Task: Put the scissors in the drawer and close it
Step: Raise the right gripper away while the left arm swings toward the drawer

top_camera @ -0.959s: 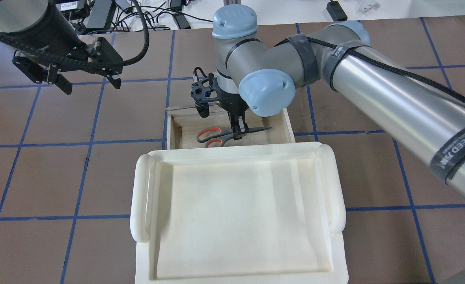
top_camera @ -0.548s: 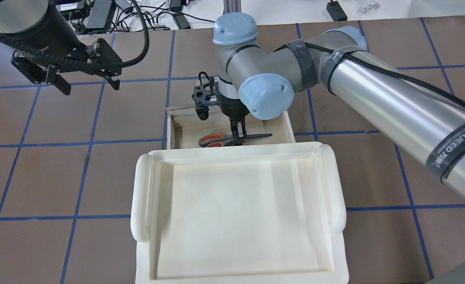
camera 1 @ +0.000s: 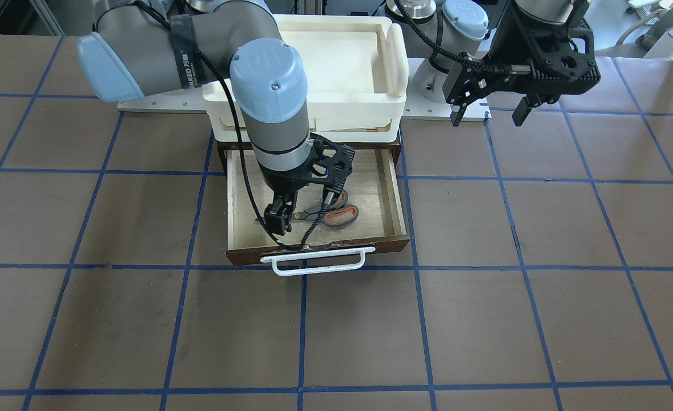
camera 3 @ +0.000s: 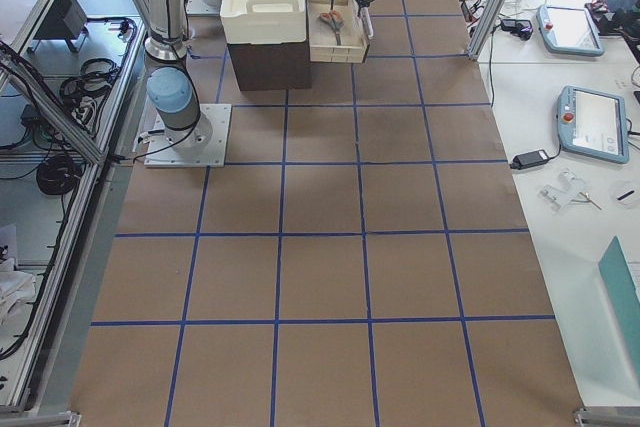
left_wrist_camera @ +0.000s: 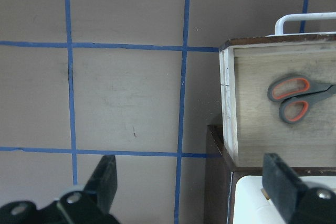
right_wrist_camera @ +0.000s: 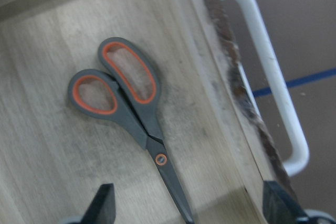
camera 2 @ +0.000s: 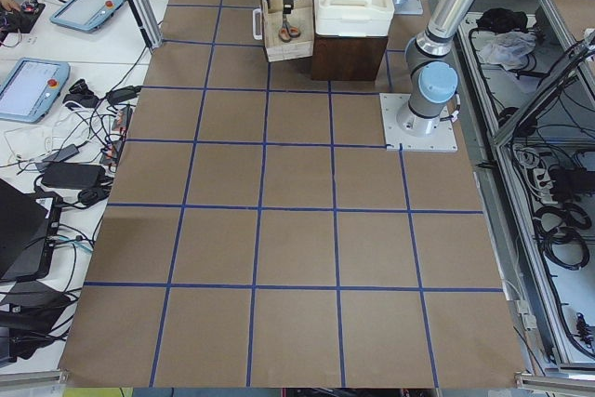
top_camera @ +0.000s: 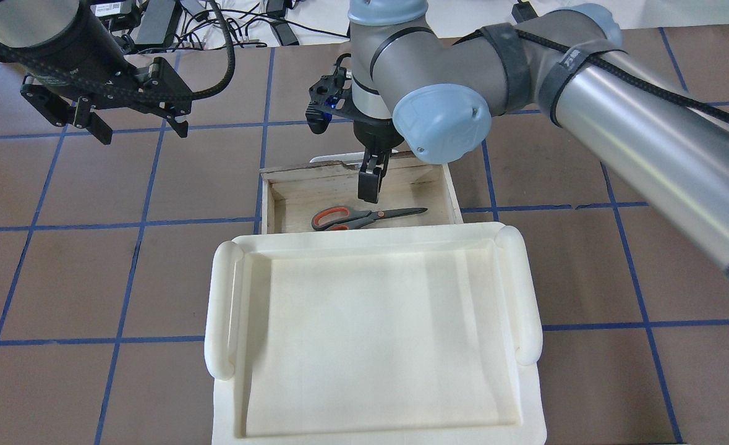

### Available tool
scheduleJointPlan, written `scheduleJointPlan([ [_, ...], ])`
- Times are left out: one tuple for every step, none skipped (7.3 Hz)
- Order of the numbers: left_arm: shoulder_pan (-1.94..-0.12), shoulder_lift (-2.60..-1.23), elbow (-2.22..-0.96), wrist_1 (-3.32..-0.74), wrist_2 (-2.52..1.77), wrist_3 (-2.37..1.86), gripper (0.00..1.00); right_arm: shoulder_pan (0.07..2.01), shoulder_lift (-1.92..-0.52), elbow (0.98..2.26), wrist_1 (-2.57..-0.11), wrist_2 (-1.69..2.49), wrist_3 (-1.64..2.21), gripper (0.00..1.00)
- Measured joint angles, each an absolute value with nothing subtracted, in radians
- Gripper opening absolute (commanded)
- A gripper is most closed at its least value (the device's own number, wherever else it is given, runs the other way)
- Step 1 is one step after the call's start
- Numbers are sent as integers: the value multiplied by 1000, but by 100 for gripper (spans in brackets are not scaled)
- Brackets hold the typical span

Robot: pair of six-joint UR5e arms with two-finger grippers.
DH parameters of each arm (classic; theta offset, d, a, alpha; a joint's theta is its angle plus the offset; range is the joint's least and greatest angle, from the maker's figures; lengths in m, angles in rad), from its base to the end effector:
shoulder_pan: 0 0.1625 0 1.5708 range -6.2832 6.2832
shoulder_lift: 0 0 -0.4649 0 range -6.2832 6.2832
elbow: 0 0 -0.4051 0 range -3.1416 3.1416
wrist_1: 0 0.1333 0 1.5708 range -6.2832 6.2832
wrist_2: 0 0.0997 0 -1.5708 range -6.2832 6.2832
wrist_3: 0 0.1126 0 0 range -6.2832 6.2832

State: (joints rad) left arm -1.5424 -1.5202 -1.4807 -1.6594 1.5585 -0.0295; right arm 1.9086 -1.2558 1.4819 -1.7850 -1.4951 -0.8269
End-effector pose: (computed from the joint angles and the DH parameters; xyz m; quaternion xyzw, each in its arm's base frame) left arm -0.1209 -0.4866 0.5764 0.0288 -0.9992 0.0260 0.0062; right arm 0.3450 -0.5542 0.4003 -0.5494 0.8347 -0.0034 0.0382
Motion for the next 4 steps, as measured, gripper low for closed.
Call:
scheduleJointPlan([
  [-1547,-1515,-1472,-1658,1548,-62,100,1874,-1284,1480,-1781,-1500,-653,100],
  [-1550,-1516,-1453,-1657,1539,-89,100,1846,-1314,1480,-1780,-1525,-497,100],
  [-1552,-1530,-1425,-1659,1528,-103,100,1824,-1346,1482,-1765,-1567,-359,100],
  [-1557,-1558,-1410,-1655,1516,-114,100,1801,-1379,1486,-1731,-1595,-245,100],
])
